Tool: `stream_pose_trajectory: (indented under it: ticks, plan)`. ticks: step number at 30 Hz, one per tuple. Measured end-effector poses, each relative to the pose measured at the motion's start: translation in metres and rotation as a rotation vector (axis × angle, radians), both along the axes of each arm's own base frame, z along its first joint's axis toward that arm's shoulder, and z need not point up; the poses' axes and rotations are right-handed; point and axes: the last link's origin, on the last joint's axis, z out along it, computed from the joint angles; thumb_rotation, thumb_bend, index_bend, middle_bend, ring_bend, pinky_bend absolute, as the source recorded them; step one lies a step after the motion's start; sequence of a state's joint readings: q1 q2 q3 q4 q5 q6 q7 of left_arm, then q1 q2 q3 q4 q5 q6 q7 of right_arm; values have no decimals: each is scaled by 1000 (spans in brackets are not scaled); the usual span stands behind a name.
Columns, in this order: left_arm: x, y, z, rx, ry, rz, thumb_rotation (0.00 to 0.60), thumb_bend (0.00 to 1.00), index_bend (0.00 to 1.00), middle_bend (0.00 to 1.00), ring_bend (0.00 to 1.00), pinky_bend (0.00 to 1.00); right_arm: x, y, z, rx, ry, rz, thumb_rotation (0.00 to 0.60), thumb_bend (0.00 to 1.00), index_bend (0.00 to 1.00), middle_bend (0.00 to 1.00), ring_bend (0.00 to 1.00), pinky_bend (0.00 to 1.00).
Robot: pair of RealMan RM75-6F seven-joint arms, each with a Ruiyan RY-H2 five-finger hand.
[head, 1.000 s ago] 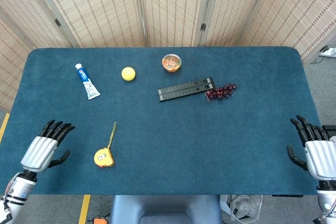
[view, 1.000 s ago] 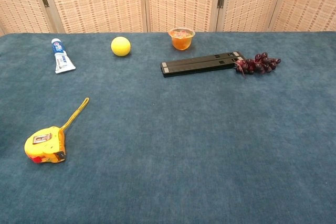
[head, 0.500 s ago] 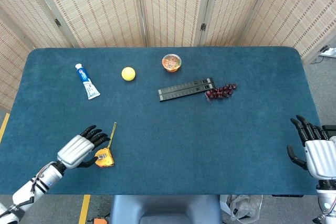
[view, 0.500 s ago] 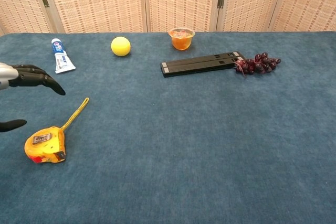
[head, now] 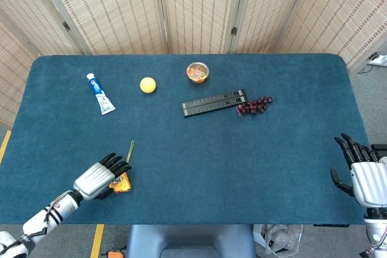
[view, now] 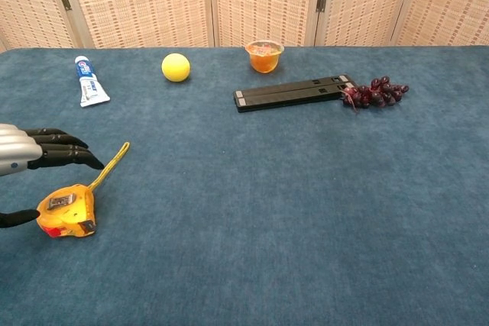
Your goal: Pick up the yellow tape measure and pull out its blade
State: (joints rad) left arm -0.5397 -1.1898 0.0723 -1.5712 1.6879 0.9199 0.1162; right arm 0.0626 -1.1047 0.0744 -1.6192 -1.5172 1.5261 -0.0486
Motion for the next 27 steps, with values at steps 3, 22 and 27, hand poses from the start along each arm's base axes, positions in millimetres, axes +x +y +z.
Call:
stream_pose_trajectory:
  ticks: [3, 22, 27]
  plan:
    - [-4, -5, -5, -19, -2, 28, 600, 439, 45, 59, 1, 5, 1, -1, -1, 3, -1, 2, 600, 449, 101, 124, 174, 191]
    - [4, 13, -35, 56, -2, -27, 600, 438, 0, 21, 0, 3, 3, -1, 0, -1, -5, 9, 600, 450, 101, 124, 172, 191]
    - [15, 25, -36, 81, -19, 1, 600, 439, 0, 21, 0, 4, 2, 0, 2, -6, -5, 5, 600, 449, 102, 124, 173, 191]
